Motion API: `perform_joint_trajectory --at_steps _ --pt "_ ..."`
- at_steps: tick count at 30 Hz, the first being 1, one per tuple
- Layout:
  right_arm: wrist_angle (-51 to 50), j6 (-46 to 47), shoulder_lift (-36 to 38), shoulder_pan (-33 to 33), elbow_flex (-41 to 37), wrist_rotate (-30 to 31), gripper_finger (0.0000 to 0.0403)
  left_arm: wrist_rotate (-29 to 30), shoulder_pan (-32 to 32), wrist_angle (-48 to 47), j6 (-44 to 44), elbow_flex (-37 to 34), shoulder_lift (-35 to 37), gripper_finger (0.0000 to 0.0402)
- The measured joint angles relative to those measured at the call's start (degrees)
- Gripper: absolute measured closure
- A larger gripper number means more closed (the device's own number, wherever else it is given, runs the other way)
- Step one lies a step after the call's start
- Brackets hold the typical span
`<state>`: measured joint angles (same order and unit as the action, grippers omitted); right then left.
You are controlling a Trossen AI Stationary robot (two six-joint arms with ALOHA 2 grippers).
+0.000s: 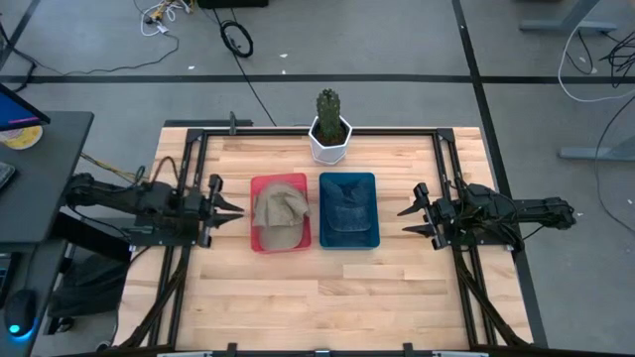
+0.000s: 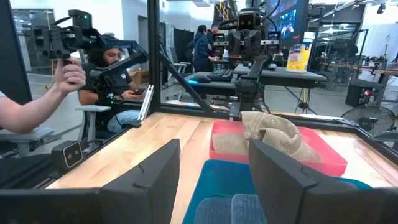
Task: Pick & Place hat
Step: Return to Home Position
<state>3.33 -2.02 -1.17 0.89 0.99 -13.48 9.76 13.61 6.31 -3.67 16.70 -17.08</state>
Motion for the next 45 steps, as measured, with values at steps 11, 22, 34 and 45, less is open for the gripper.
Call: perform_joint_trajectory --at_steps 11,22,34,45 --pt "0.0 0.0 0.0 0.0 0.0 0.0 0.0209 0.0 0.0 -4.4 1.7 -3.4 16.8 0.0342" --pt "-0.1 0.0 0.0 0.0 0.0 0.0 0.0209 0.0 0.1 3.4 1.9 -6.5 16.9 0.0342" --pt "0.0 0.0 0.0 0.0 0.0 0.0 0.0209 0.4 0.1 13.1 0.5 -13.1 16.9 0.0342" --pt "0.0 0.0 0.0 0.0 0.0 0.0 0.0209 0.5 0.1 13.0 1.9 -14.4 16.8 0.0342"
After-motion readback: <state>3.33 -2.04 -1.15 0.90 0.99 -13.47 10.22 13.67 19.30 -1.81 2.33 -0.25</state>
